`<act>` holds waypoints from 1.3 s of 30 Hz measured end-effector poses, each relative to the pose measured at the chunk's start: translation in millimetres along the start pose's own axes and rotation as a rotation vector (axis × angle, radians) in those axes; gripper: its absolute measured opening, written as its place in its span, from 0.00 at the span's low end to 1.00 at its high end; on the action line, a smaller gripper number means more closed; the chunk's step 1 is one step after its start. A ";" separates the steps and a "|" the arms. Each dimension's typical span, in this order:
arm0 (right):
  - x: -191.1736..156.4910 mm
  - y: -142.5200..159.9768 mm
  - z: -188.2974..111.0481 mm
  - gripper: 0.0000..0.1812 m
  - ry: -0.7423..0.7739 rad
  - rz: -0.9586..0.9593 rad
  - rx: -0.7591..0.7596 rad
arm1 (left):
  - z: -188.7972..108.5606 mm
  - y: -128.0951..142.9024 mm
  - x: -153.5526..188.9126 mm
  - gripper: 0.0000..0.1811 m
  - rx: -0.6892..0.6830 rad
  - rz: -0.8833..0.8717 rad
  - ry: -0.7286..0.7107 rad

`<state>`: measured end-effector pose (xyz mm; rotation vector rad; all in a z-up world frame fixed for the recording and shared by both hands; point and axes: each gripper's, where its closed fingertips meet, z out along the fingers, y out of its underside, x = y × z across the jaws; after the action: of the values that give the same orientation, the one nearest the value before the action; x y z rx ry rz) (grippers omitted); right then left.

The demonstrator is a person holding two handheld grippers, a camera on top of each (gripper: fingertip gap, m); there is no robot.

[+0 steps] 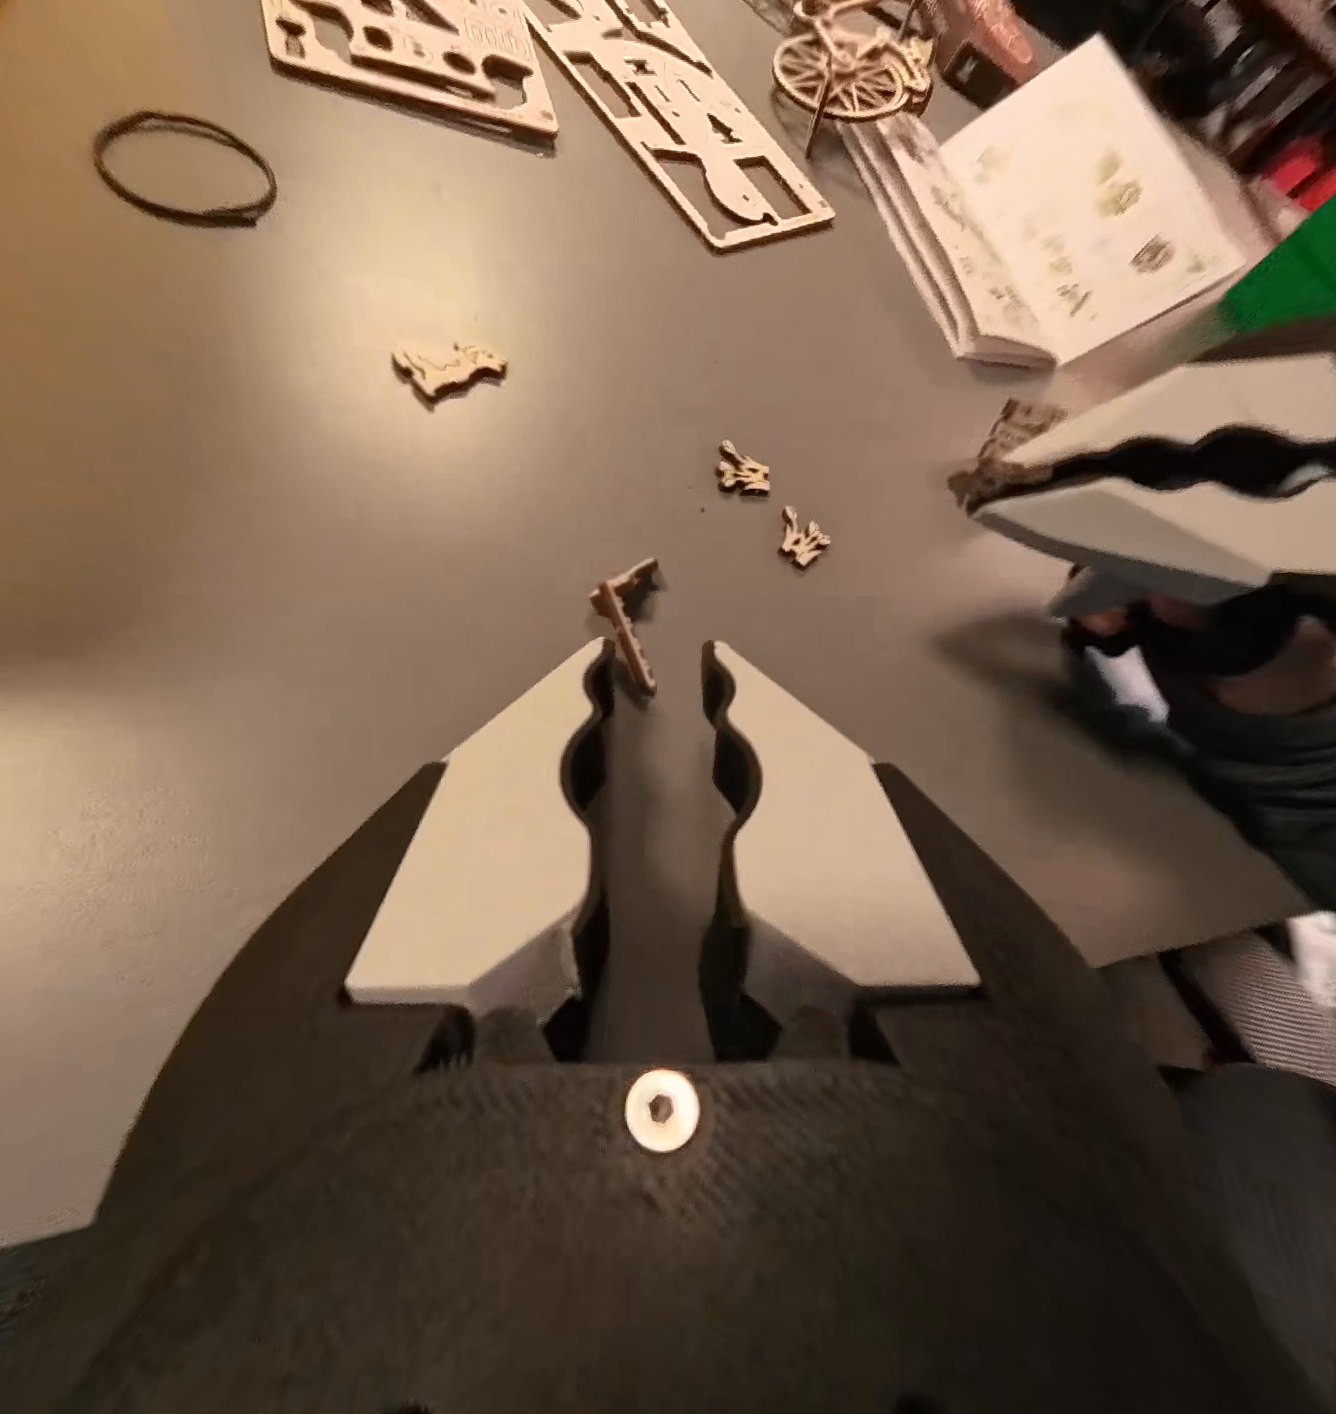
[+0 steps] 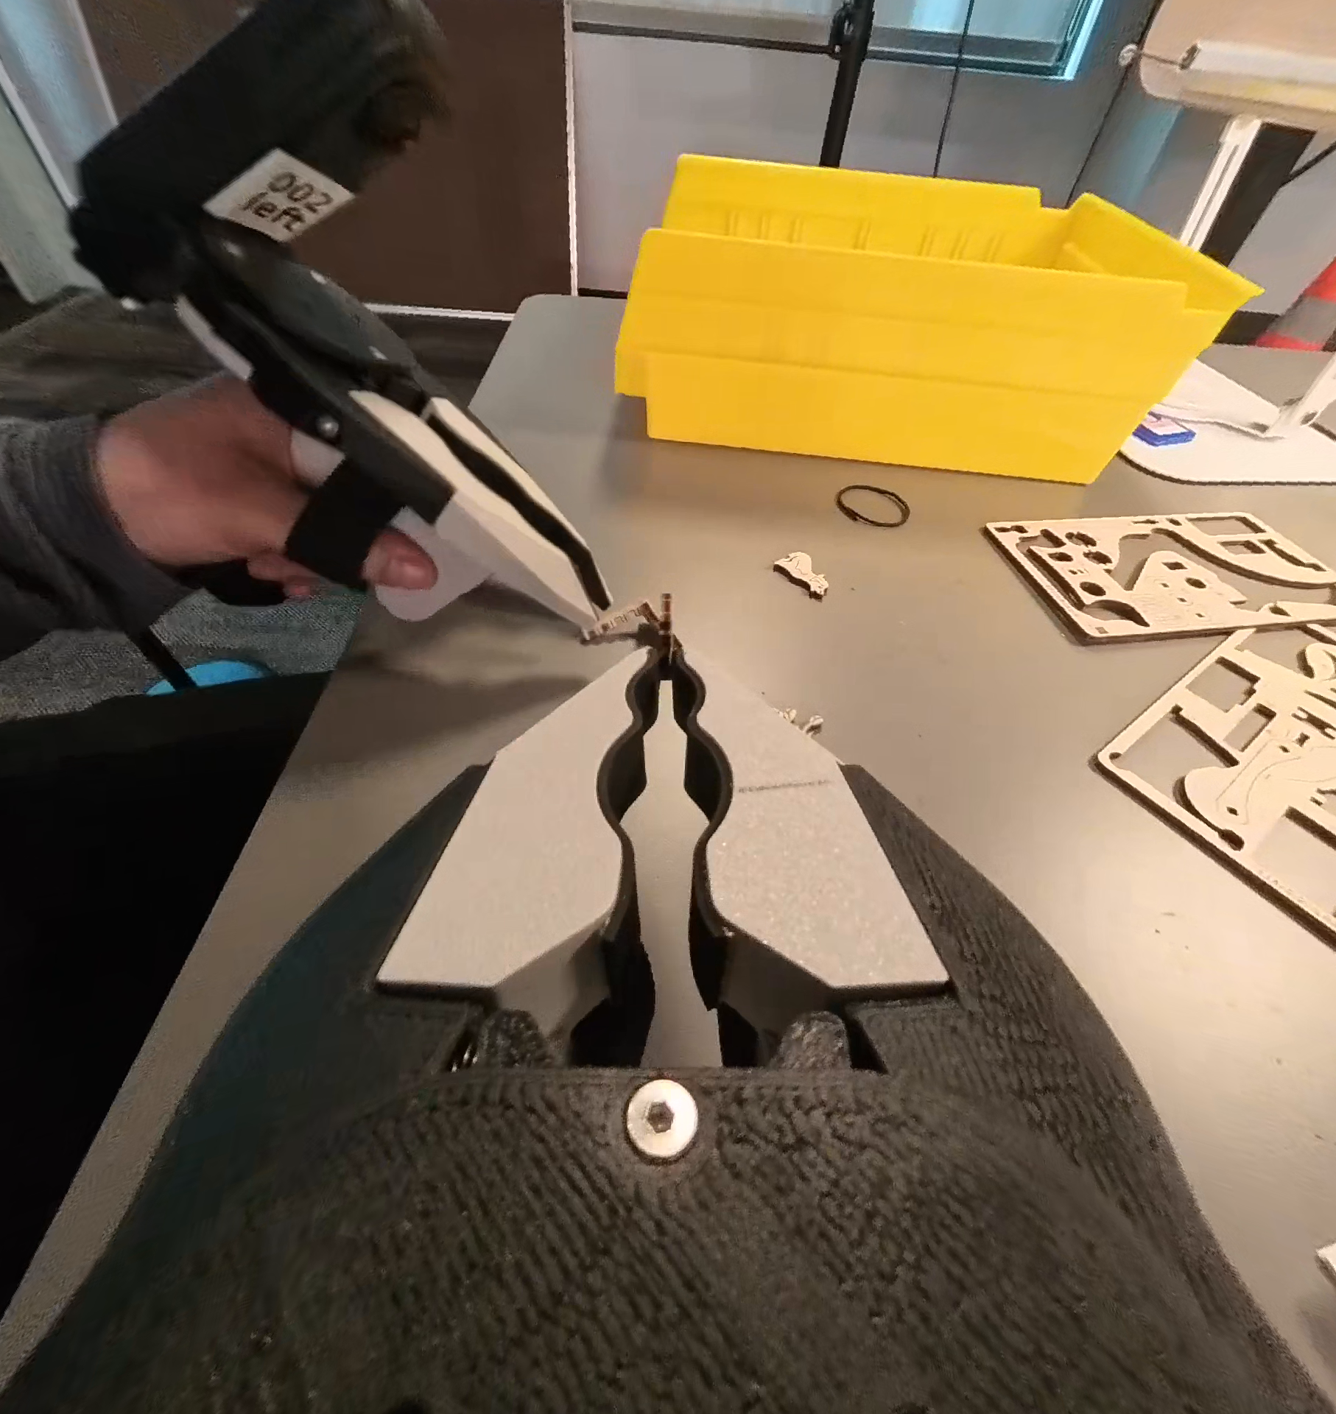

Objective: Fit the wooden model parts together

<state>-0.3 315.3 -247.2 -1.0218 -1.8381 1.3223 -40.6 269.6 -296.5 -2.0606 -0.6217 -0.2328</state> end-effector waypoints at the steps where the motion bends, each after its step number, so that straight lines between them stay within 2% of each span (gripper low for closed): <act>1: 0.3 -0.1 -0.3 0.00 -0.002 0.004 0.002 | -0.1 -0.7 -0.8 0.09 -0.008 -0.040 0.036; 4: 2.5 -1.5 -2.5 0.00 -0.008 0.023 0.016 | 1.0 0.1 -1.8 0.05 -0.049 -0.122 0.115; 8: 6.7 -1.2 -4.9 0.00 -0.002 0.030 0.020 | 7.3 3.4 -1.0 0.03 -0.117 -0.109 0.098; 12: 7.4 -0.2 -5.2 0.00 0.012 0.002 0.008 | 13.0 2.0 6.1 0.08 -0.147 -0.081 0.088; 20: 8.3 3.0 -4.9 0.00 0.025 -0.043 -0.018 | 6.1 0.4 4.3 0.13 -0.154 -0.192 0.143; 30: 7.9 18.8 -0.3 0.00 0.125 -0.337 -0.165 | 19.4 -2.9 4.2 0.07 -0.192 -0.125 0.057; 34: 5.4 18.3 -0.3 0.00 0.109 -0.331 -0.157 | 24.5 1.1 7.8 0.00 -0.240 -0.079 0.061; 39: 10.7 19.3 -6.7 0.00 0.081 -0.296 -0.149 | 23.9 0.9 6.0 0.00 -0.233 0.008 0.054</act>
<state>4.4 331.3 -263.1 -0.8250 -1.9601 0.9689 -36.9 291.2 -307.8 -2.2711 -0.5755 -0.3700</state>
